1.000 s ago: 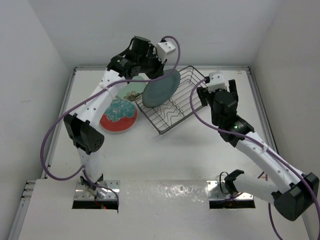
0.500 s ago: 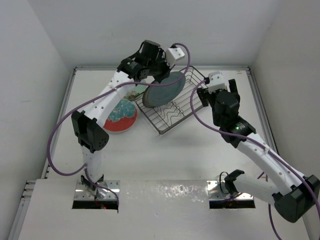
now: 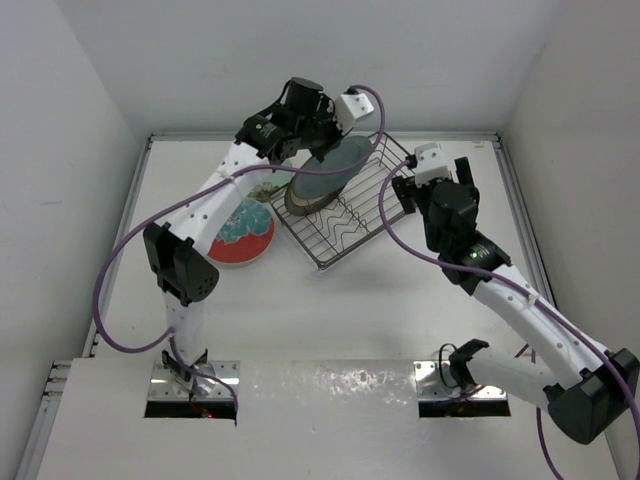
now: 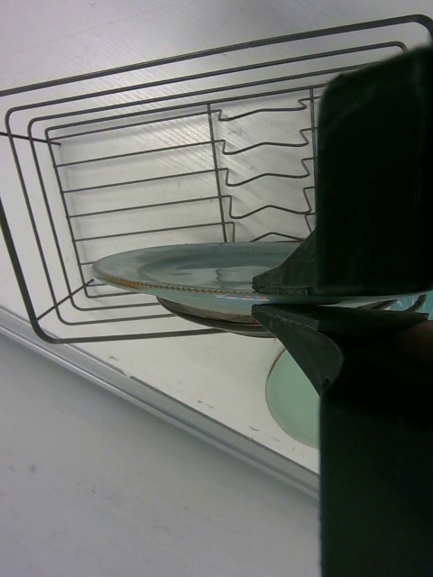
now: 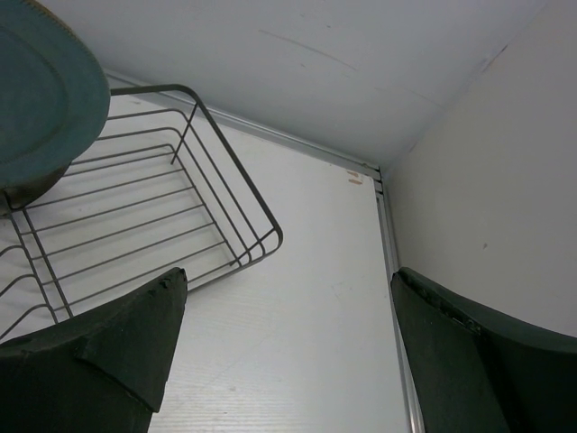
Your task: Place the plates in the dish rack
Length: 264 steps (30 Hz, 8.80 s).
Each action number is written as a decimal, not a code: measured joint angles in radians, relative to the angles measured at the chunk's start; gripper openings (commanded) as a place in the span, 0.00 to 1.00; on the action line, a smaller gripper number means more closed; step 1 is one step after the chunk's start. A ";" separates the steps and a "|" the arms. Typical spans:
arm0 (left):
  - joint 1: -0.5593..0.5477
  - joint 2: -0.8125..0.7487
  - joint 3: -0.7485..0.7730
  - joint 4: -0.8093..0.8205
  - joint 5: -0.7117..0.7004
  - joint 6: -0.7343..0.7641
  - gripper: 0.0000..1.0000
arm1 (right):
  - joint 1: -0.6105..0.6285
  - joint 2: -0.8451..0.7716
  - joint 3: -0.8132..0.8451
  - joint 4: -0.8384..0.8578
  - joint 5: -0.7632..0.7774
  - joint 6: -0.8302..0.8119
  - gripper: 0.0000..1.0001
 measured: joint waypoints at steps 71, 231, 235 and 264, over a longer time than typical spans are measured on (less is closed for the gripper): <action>0.900 -0.015 -0.196 0.045 0.093 -0.432 0.96 | -0.008 0.247 0.176 -0.137 -0.314 0.085 0.94; -0.046 -0.045 -0.364 0.193 -0.175 -0.045 0.28 | 0.000 -0.010 -0.028 0.011 -0.060 0.014 0.98; -0.046 -0.045 -0.290 0.186 -0.167 -0.053 0.60 | 0.000 -0.002 -0.028 0.011 -0.063 0.014 0.98; 0.724 0.350 -0.153 0.038 0.060 -0.606 0.86 | 0.000 0.197 0.136 -0.058 -0.237 0.090 0.97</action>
